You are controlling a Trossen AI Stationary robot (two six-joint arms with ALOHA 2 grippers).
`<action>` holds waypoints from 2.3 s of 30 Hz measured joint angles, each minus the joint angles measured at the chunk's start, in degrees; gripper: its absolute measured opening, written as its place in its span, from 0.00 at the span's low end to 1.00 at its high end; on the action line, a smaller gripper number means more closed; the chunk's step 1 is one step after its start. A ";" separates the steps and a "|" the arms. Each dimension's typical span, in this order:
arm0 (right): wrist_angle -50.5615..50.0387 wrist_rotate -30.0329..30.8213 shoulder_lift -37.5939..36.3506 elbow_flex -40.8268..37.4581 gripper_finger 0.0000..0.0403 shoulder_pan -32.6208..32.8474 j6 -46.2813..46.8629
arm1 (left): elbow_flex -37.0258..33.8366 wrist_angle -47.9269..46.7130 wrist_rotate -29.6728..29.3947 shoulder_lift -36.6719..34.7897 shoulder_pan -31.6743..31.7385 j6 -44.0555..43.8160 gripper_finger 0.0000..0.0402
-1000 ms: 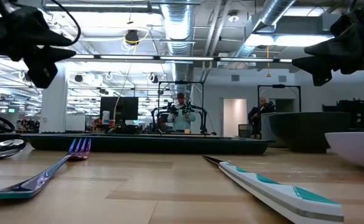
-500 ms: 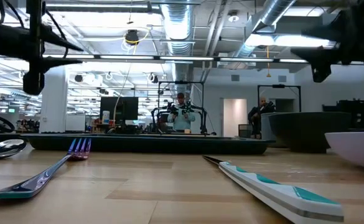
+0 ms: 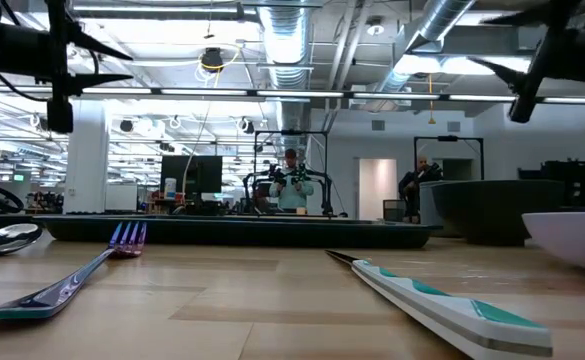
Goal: Set up tray
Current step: Put the gray mug on the black serving tray
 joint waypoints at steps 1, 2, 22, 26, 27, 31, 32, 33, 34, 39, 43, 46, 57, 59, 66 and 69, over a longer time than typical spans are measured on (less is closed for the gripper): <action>-0.03 2.17 0.15 0.51 0.51 -0.10 -0.35 | 0.00 -0.08 -0.05 0.00 0.00 0.00 0.24; 0.03 2.94 0.52 1.28 0.51 -0.35 -1.73 | 0.00 -0.08 -0.14 0.00 0.00 0.03 0.24; -77.10 0.85 63.19 58.62 0.51 -16.34 -21.29 | 0.07 -3.64 0.02 0.02 0.00 5.72 0.24; -83.18 -2.32 73.35 65.32 0.51 -19.35 -26.72 | 0.07 -5.25 0.07 0.04 0.00 5.68 0.24; -84.47 -2.34 75.37 66.34 0.51 -19.83 -27.48 | 0.07 -5.53 0.09 0.04 0.02 5.68 0.24; -85.90 -2.27 82.25 68.08 0.51 -21.39 -29.14 | 0.07 -6.94 0.26 0.04 0.00 5.66 0.24; -85.97 -2.01 83.58 68.08 0.51 -21.67 -29.14 | 0.07 -7.19 0.44 0.04 0.00 5.66 0.24; -86.10 -1.57 84.83 68.10 0.51 -21.87 -29.15 | 0.07 -7.60 0.49 0.04 0.00 5.66 0.24; -86.52 -1.31 86.14 68.13 0.51 -22.10 -29.15 | 0.07 -8.04 0.51 0.04 0.00 5.66 0.24; -87.22 -1.44 91.28 68.16 0.51 -22.90 -28.75 | 0.07 -8.99 0.95 0.04 0.01 5.62 0.24; -86.84 -1.40 94.14 68.19 0.51 -23.02 -28.75 | 0.07 -10.13 2.91 0.02 0.00 5.53 0.24; -86.42 -1.44 95.77 68.19 0.50 -23.37 -28.75 | 0.07 -10.72 3.49 0.02 0.00 5.51 0.24; -85.23 -2.72 97.73 68.19 0.14 -24.33 -29.14 | 0.07 -11.05 3.52 0.02 0.00 5.51 0.24; -84.73 -2.91 96.89 68.19 0.05 -24.33 -29.16 | 0.07 -11.47 3.50 0.02 0.01 5.51 0.24; -83.74 -3.43 94.45 71.22 0.01 -24.18 -31.20 | 0.07 -12.23 3.50 0.02 0.01 5.49 0.24; -82.81 -5.41 94.88 76.95 0.01 -23.10 -37.00 | 0.07 -12.27 3.46 0.02 0.01 5.49 0.24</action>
